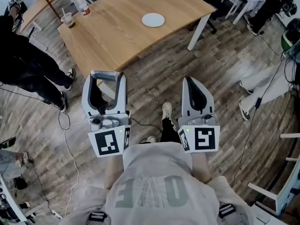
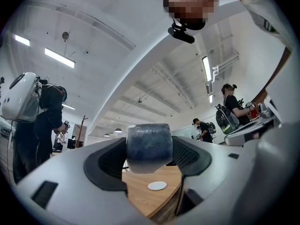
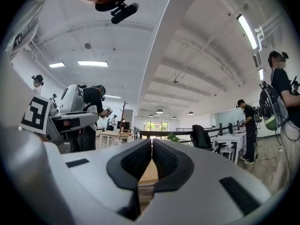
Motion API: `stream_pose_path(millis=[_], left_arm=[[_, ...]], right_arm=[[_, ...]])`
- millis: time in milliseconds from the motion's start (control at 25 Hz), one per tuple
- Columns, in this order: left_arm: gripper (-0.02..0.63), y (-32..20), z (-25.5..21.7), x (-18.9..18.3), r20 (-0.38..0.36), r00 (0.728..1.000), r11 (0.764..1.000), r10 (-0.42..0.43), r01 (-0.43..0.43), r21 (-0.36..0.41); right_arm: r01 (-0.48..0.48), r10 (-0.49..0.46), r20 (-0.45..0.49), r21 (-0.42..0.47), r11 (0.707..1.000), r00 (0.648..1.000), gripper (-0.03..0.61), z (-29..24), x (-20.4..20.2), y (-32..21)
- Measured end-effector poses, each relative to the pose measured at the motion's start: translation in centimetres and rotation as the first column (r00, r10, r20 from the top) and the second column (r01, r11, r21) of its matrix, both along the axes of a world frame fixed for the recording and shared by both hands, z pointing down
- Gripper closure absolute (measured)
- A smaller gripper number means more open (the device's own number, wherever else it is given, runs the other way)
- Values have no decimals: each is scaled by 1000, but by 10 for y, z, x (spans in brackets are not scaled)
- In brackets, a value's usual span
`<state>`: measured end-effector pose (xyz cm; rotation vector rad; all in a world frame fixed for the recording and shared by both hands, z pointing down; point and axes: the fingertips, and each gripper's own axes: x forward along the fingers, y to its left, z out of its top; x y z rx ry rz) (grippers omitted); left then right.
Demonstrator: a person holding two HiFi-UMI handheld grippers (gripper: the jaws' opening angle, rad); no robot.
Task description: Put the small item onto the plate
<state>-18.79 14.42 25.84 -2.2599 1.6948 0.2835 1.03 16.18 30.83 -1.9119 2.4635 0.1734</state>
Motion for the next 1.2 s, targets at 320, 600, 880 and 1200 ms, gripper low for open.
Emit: stream_pose_path(millis=[320, 600, 880, 1200], left_arm=[[314, -82, -13, 36, 13, 998, 998, -60, 59, 25], [314, -154, -24, 59, 0, 992, 992, -124, 124, 27], [314, -214, -21, 85, -20, 989, 989, -145, 146, 14], [314, -266, -2, 90, -36, 991, 991, -132, 131, -32]], right_arm=[[63, -63, 17, -11, 998, 998, 561, -1, 37, -104], [142, -142, 21, -33, 989, 990, 561, -4, 57, -185], [166, -165, 24, -54, 985, 986, 561, 0, 87, -244], [155, -156, 5, -85, 984, 988, 561, 15, 93, -285]])
